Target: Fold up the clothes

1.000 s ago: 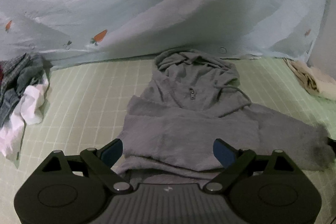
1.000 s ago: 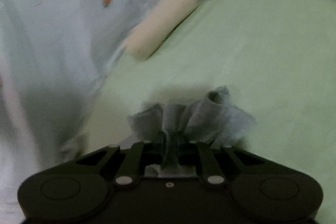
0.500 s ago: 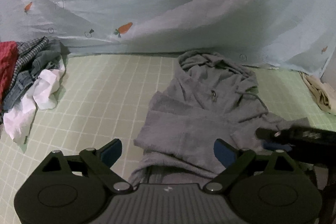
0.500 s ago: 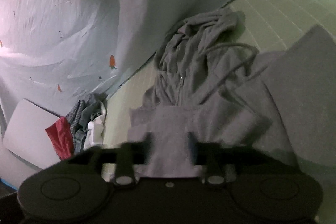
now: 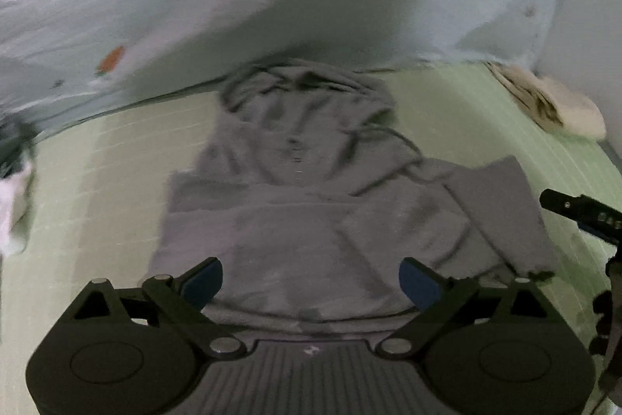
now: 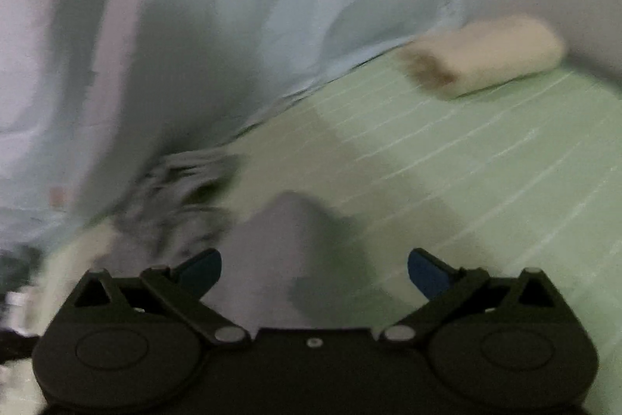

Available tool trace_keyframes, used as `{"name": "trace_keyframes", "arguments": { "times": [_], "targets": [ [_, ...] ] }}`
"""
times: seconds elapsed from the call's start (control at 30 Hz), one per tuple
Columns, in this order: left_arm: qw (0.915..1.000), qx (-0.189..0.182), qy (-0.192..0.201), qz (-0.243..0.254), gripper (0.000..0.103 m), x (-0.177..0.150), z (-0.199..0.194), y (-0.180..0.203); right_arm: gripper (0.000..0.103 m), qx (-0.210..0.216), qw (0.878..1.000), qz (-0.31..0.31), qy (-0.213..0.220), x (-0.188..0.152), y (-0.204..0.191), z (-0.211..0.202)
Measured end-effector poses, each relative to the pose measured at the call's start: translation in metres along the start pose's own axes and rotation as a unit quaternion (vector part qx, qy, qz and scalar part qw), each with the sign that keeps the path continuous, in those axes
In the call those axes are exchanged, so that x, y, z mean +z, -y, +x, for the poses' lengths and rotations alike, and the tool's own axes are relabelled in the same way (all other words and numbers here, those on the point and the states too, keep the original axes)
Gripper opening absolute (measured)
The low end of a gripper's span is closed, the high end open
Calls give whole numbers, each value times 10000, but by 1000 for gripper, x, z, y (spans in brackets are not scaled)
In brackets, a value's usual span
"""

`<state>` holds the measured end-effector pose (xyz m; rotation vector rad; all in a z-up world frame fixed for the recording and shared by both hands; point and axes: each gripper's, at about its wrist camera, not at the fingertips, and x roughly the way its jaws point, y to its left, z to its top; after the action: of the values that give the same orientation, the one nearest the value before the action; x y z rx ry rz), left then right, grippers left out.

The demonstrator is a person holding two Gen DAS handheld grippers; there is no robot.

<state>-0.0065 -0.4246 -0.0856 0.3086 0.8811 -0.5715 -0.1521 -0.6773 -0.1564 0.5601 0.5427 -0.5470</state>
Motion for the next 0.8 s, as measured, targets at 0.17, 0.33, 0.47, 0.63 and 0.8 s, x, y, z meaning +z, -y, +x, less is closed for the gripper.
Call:
{"name": "trace_keyframes", "arguments": {
  "times": [0.17, 0.33, 0.47, 0.63, 0.8],
  "targets": [
    [9979, -366, -228, 476, 97, 11, 25, 30, 103, -402, 9986, 314, -132, -2, 29, 7],
    [9911, -644, -316, 1118, 97, 20, 49, 67, 103, -477, 9978, 384, -254, -6, 37, 16],
    [9872, -582, -494, 1400, 97, 25, 76, 87, 103, -512, 9983, 160, -230, -9, 29, 24],
    [9872, -695, -723, 1237, 85, 24, 95, 89, 103, -594, 9976, -184, -289, -10, 22, 28],
    [9877, -788, -773, 1107, 52, 21, 98, 82, 103, -650, 9968, -350, -298, -11, 20, 29]
  ]
}}
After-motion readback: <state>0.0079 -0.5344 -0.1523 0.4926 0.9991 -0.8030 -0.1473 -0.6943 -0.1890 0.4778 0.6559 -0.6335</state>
